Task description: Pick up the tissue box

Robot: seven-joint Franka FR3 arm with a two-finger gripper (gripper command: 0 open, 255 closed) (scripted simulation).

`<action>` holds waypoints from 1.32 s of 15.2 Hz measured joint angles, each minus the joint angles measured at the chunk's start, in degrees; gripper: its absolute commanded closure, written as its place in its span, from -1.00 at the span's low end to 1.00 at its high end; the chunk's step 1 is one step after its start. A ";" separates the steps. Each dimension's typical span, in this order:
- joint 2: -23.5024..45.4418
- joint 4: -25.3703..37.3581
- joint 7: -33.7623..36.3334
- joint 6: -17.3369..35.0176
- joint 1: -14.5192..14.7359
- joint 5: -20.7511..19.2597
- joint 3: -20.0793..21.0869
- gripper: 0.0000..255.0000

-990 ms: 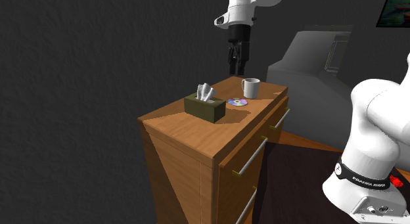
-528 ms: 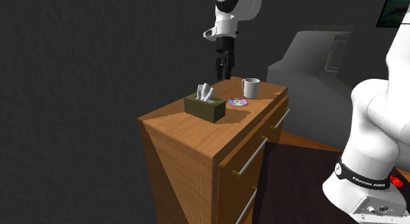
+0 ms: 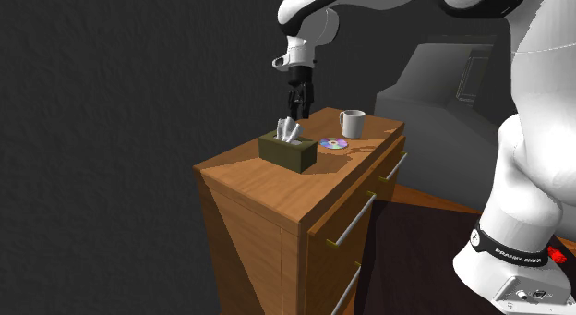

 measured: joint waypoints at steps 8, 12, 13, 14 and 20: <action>1.93 -2.56 -2.00 3.75 -0.21 1.17 0.41 1.00; 1.89 -2.46 -1.99 3.58 -0.22 1.26 0.41 1.00; 1.93 -2.45 -1.98 3.69 -0.21 1.28 0.42 1.00; 1.93 -2.48 -1.98 3.75 -0.22 1.28 0.41 1.00; 1.45 -1.55 -1.49 2.45 -0.22 0.90 0.28 1.00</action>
